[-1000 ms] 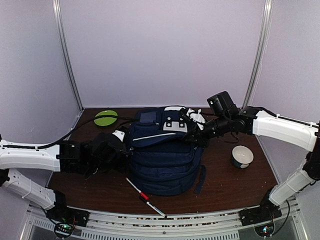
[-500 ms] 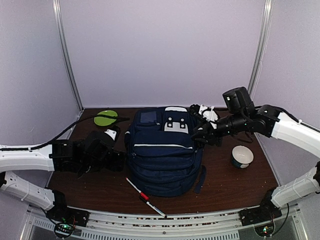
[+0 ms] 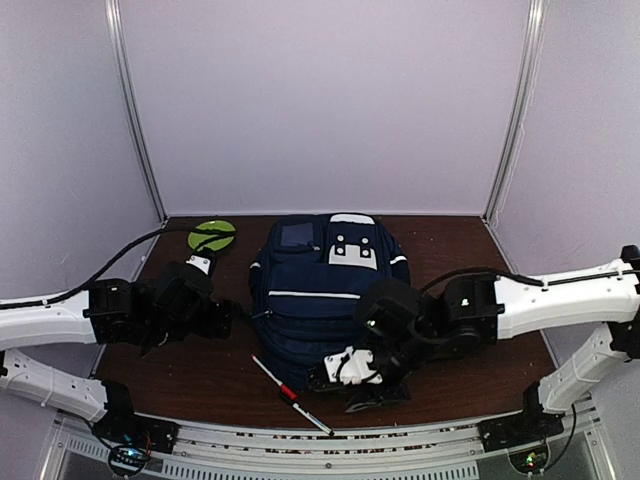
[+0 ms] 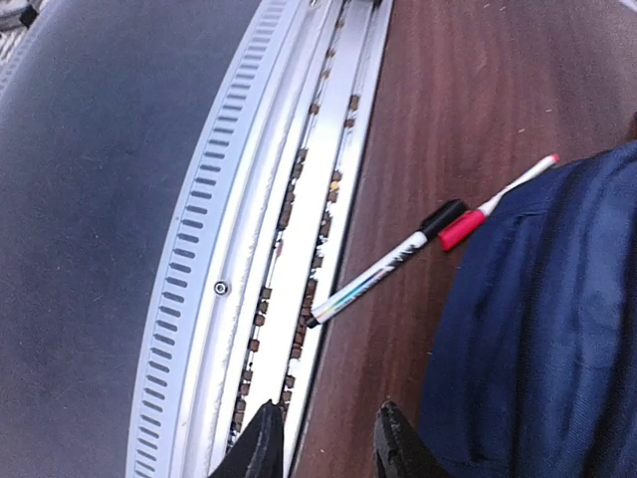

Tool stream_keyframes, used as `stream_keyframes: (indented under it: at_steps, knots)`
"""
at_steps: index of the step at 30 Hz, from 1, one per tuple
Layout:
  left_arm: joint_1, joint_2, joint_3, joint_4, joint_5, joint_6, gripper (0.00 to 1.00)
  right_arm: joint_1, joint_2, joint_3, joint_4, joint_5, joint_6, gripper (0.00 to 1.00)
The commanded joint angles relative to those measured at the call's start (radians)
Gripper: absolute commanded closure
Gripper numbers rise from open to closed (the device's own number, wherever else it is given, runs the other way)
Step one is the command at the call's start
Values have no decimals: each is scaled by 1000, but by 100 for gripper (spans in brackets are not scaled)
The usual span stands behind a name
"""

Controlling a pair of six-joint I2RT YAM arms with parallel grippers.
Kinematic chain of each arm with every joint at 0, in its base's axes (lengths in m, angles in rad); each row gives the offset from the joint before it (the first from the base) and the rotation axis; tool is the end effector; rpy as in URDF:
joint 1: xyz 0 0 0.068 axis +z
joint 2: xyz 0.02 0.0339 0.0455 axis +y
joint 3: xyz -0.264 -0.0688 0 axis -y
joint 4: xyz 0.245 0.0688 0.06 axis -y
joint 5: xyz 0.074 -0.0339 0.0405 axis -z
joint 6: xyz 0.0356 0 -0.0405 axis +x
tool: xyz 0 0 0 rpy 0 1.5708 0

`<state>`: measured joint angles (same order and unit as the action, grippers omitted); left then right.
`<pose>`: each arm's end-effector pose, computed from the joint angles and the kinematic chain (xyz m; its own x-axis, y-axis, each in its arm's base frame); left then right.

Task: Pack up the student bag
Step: Pick up the pen from the corner of the board.

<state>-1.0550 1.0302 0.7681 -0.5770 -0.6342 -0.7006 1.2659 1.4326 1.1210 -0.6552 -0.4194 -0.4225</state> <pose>0.1194 -0.1679 0.2579 -0.6064 0.0166 -0.7950 0.1498 0.9843 -0.0937 0.0749 0.2864 0.2693 0.1603 -0.7380 -0.6554 -0.9592 -0.2731 0.0728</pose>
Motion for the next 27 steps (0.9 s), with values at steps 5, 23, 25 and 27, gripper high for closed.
stream_keyframes:
  at_steps: [5,23,25,27]
  knots:
    - [4,-27,-60,-28,-20,-97,14,205,260,97,48,328,152,64]
    - [5,-247,-187,-29,-38,-167,16,180,553,258,-52,400,301,66]
    - [5,-247,-190,-27,-34,-170,16,168,564,260,-54,386,301,70]
    - [5,-248,-191,-27,-32,-176,16,159,574,260,-58,368,305,77]
